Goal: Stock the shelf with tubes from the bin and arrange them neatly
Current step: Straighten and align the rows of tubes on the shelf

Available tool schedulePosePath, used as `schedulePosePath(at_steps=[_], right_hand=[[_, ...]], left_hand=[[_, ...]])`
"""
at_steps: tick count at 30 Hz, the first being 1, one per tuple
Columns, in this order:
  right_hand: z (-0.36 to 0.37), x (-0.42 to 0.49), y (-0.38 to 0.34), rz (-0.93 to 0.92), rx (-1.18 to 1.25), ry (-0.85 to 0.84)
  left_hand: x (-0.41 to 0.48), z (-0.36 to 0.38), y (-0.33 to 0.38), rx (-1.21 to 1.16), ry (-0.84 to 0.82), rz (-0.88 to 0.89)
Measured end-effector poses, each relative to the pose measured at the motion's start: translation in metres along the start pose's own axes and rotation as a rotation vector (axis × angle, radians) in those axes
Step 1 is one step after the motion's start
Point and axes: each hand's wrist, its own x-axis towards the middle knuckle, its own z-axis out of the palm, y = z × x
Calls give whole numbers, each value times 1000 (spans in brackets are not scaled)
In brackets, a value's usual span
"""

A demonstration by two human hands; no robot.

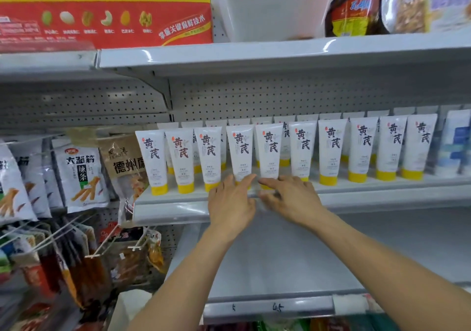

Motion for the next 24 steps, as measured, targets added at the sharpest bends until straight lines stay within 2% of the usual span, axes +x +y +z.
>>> schedulePosePath(at_steps=[9,16,21,24], right_hand=[[7,6,5,-21,-27,-23],[-1,0,10,-63,62,-28],[-17,-19,35,-61,185,219],[-24,-27,61,4,182,319]], left_hand=[[6,6,1,-37,-17,-43],[4,0,5,-87,-38,-35],[-12,-3,31,-177,197,27],[-13,3,59,-284,181,105]])
